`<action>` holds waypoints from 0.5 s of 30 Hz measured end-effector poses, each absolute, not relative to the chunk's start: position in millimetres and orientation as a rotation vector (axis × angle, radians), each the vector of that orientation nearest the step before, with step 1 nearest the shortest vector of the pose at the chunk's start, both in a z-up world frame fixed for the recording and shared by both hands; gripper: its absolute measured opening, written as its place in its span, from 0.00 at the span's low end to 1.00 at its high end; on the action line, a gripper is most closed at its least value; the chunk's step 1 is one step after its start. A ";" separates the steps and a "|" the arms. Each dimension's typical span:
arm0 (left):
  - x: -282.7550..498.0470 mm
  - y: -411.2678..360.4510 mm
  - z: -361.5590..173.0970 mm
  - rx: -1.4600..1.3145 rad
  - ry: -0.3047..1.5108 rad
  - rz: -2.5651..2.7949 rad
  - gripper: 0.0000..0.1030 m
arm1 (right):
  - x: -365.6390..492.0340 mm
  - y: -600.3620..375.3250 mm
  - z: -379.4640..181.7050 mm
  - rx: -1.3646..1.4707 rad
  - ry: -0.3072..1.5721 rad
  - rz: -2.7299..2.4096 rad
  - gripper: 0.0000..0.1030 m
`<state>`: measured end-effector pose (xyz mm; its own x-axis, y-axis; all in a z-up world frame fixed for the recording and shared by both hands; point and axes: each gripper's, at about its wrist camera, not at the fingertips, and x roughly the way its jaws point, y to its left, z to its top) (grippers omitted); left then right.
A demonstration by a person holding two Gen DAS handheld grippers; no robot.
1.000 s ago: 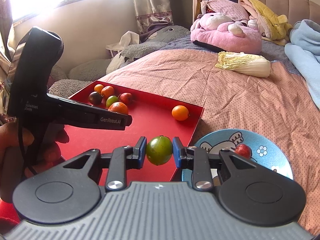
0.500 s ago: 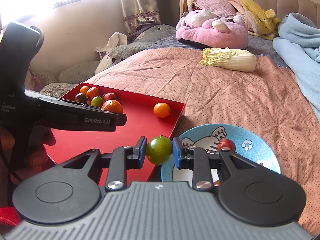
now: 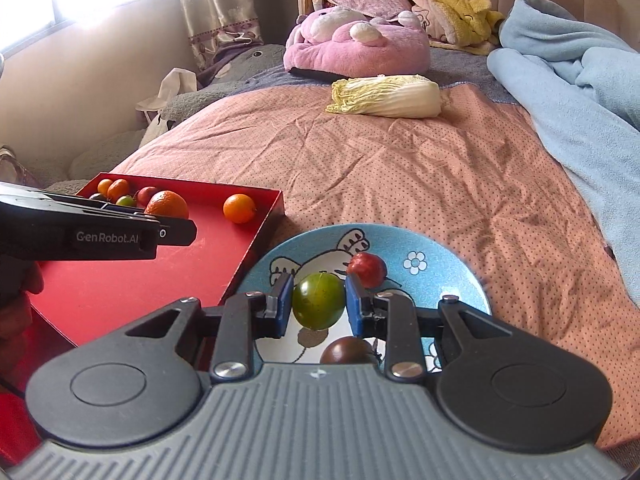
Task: Organize fruits
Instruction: 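Carry the tangerine in left tool and green tomato in right tool to the plate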
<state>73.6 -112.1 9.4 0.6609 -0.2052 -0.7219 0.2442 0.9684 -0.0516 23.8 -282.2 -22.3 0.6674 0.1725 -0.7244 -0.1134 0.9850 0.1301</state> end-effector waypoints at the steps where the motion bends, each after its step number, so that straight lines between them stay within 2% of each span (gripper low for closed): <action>1: 73.1 -114.3 9.2 0.054 0.811 -0.260 0.40 | 24.0 -283.6 -23.6 0.075 0.829 0.157 0.32; 15: 70.0 -139.4 4.7 0.081 0.822 -0.314 0.40 | 22.0 -301.1 -30.6 0.093 0.843 0.114 0.32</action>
<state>70.0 -139.4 4.7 0.6376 -0.2437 -0.7308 0.3058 0.9508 -0.0503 22.0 -301.1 -30.6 0.6597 0.1371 -0.7389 -0.0634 0.9899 0.1270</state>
